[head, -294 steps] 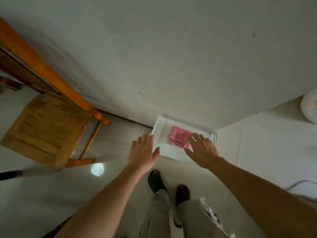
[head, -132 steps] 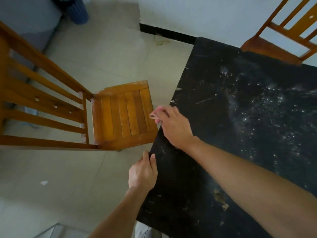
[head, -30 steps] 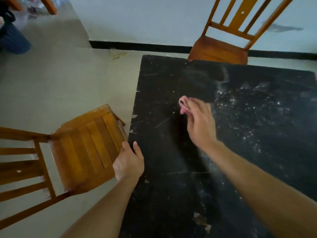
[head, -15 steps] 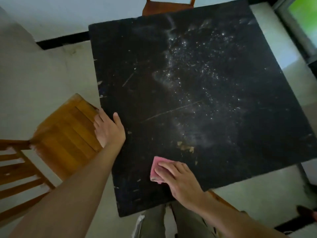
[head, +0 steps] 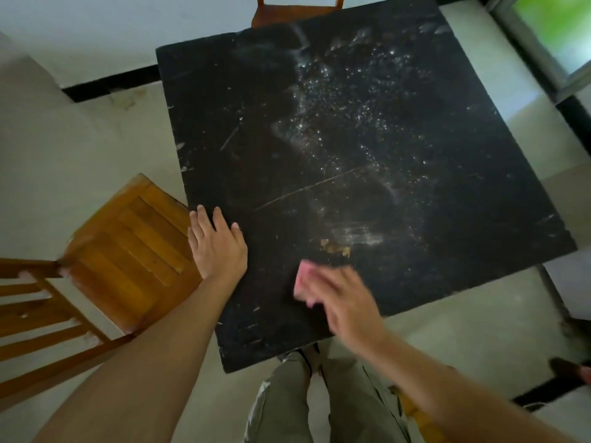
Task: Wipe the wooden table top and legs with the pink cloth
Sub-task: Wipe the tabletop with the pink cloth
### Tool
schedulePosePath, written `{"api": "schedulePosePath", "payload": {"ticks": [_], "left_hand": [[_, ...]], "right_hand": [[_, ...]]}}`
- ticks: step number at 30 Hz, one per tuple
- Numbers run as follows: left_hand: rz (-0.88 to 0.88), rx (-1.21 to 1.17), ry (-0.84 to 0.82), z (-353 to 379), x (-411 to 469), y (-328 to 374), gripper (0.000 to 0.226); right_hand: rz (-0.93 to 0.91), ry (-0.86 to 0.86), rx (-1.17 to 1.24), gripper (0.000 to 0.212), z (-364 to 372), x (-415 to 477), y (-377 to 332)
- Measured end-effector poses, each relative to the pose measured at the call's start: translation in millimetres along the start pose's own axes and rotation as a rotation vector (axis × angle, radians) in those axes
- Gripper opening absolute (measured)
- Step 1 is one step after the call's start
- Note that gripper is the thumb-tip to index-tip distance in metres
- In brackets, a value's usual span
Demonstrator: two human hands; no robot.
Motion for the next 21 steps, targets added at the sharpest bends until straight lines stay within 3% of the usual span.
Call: {"api": "schedulePosePath", "payload": {"ticks": [3, 5, 8, 10, 12, 15, 18, 20, 21], "left_hand": [[-0.002, -0.003, 0.039, 3.2, -1.9, -2.5, 0.053], [-0.001, -0.014, 0.068, 5.4, -3.4, -3.2, 0.052], [-0.008, -0.014, 0.075, 6.6, -2.5, -3.0, 0.052], [-0.01, -0.004, 0.075, 5.2, -2.4, -1.8, 0.052], [-0.003, -0.006, 0.065, 4.5, -1.7, 0.0, 0.052], [0.04, -0.022, 0.057, 3.5, 7.2, 7.3, 0.05], [0.092, -0.03, 0.047, 4.3, 27.6, 22.3, 0.052], [0.1, -0.03, 0.06, 4.4, 48.4, 32.7, 0.053], [0.094, -0.03, 0.064, 5.7, 59.2, 37.2, 0.054]], "right_hand": [[-0.1, -0.109, 0.002, 0.051, 19.3, -54.8, -10.7], [-0.063, -0.032, -0.028, 0.042, 2.6, -42.5, 25.4], [0.173, 0.181, -0.187, 0.042, -58.0, 10.6, 130.1], [0.384, 0.218, -0.278, 0.047, -95.9, 45.2, 193.9], [0.452, 0.267, -0.322, 0.046, -114.3, 73.2, 203.6], [0.188, 0.301, -0.241, 0.043, -87.7, 93.8, 120.9], [-0.112, 0.013, -0.055, 0.042, -7.5, 58.2, 27.8], [-0.277, -0.175, -0.036, 0.042, 28.0, 35.3, 4.8], [-0.312, -0.186, -0.019, 0.041, 33.6, 39.9, 11.5]]}}
Point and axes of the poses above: each hand's wrist, its own x-axis towards the middle knuckle, its own z-axis out of the palm, y = z × x, the point moved 10 cm from there along x, towards the middle knuckle, and after that the axes turned 13 degrees about y, right-handed, at the moved point
